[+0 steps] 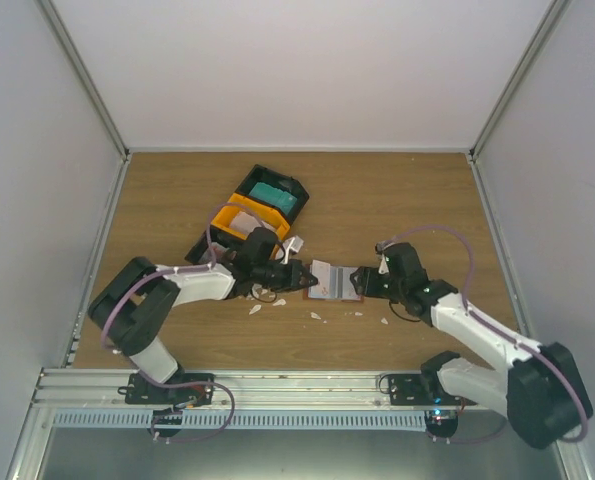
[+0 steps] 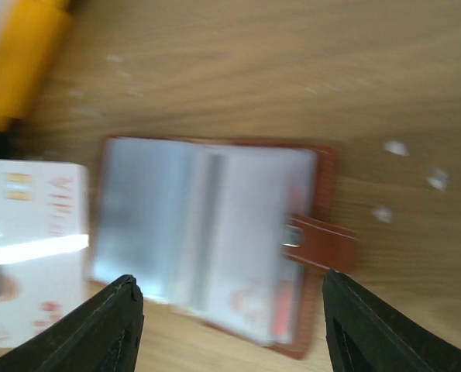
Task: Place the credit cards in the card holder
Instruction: Insert the credit card into the card holder.
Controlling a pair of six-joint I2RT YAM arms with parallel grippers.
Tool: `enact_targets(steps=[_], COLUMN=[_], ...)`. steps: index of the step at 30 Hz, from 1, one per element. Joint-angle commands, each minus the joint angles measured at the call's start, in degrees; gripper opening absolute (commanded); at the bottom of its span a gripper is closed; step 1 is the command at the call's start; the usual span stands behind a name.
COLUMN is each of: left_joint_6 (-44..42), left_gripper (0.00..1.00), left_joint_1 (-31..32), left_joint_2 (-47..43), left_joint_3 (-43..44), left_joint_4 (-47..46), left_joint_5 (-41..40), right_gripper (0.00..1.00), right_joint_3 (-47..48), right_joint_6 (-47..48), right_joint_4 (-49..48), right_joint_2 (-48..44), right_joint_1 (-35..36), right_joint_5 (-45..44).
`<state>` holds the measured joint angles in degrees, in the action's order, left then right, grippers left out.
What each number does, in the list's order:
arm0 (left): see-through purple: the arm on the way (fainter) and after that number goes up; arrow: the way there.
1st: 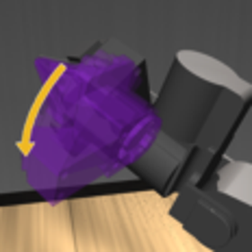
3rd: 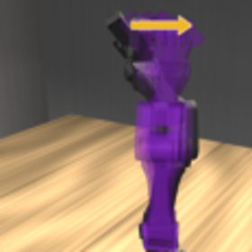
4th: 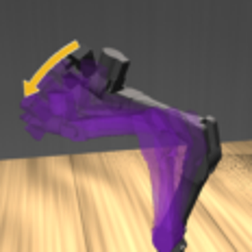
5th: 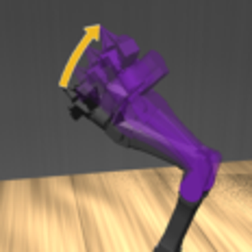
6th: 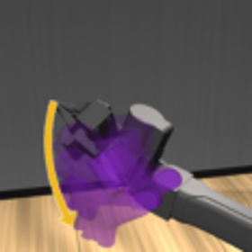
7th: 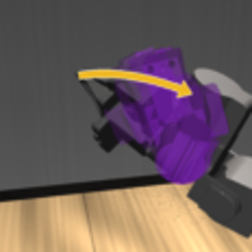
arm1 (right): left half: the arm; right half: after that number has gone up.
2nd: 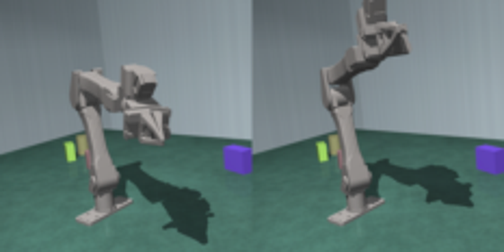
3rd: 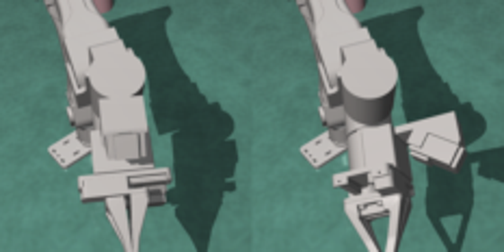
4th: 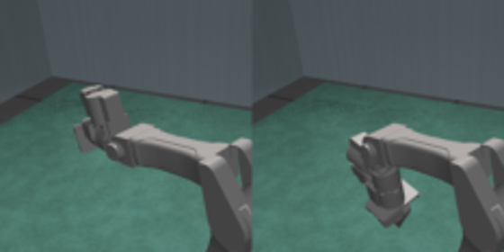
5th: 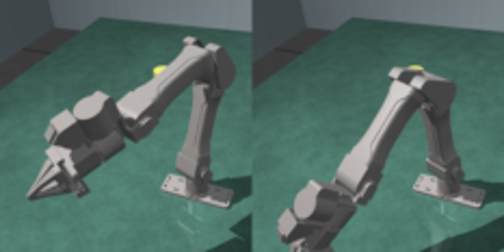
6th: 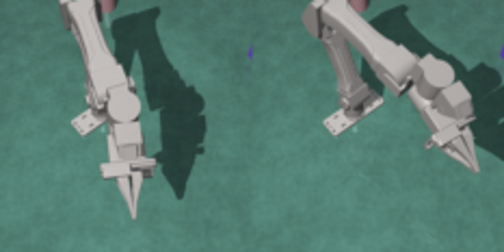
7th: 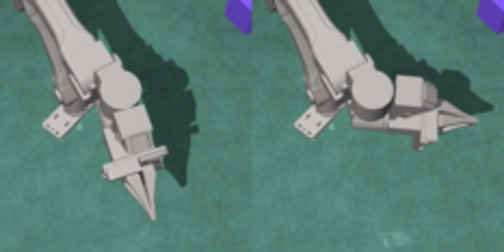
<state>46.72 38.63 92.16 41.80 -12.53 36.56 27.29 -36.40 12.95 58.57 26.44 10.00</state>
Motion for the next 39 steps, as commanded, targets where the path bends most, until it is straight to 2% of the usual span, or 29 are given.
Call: enact_targets(steps=[1,7,12,18,23,33,39], left_joint_6=[-1.6,-0.8,0.3,2.8,5.0,6.8,8.6], left_gripper=[0.00,0.00,0.00,0.00,0.00,0.00,0.00], left_joint_1=[0.6,0.6,0.6,0.6,0.6,0.2,0.5], left_joint_2=[4.2,10.1,14.0,17.0,18.8,16.0,12.9], left_joint_3=[4.1,7.0,8.4,8.3,8.0,5.2,3.5], left_joint_4=[-2.7,-3.9,-5.8,-9.2,-12.7,-12.6,-15.0], left_joint_5=[-2.2,-1.2,0.6,2.2,4.4,1.9,4.3], right_gripper=[0.64,0.64,0.57,0.50,0.50,0.49,0.48], right_joint_3=[3.2,5.8,7.2,7.3,7.3,6.8,6.7], right_joint_6=[3.3,3.8,3.5,3.2,3.1,2.6,2.5], right_joint_4=[9.8,9.1,10.0,10.2,9.9,9.5,9.6], right_joint_2=[7.3,15.1,19.6,22.1,22.8,23.3,23.3], right_joint_1=[1.0,3.1,3.5,3.6,3.6,3.6,3.6], right_joint_5=[-11.7,-10.6,-11.7,-12.0,-11.7,-11.6,-11.6])
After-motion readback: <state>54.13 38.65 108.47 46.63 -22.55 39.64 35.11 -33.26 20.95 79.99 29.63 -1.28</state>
